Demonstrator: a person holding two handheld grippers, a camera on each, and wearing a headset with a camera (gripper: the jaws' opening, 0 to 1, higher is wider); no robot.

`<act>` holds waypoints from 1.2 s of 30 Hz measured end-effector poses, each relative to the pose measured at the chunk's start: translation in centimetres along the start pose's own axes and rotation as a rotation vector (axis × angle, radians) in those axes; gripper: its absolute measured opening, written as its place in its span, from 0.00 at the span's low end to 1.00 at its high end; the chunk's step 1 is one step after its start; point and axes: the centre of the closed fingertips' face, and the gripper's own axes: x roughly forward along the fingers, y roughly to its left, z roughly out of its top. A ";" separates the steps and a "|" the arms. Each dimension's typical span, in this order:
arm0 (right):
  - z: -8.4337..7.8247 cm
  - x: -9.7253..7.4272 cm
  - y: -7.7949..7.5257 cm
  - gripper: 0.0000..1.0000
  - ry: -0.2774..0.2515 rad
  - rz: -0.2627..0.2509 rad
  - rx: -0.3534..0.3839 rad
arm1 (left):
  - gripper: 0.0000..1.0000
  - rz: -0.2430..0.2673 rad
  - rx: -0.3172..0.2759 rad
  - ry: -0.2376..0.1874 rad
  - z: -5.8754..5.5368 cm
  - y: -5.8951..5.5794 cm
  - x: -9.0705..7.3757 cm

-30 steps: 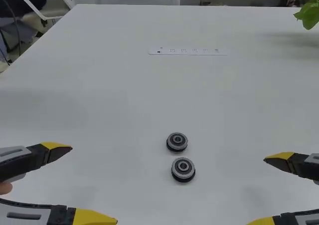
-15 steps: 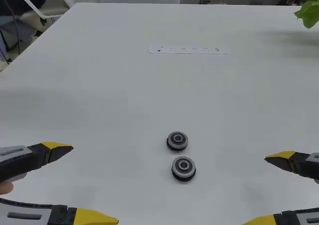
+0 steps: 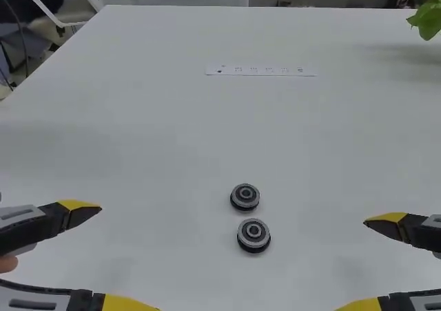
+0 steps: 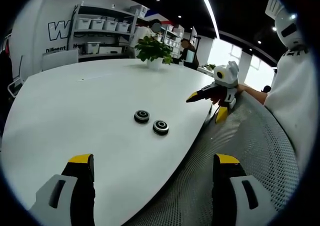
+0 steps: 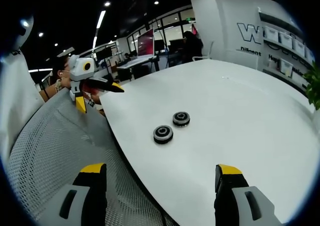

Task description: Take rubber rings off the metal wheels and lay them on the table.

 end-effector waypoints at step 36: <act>3.8 -0.2 1.6 0.89 -0.040 0.103 -0.114 | 0.98 -0.044 0.155 0.095 0.5 -0.8 0.1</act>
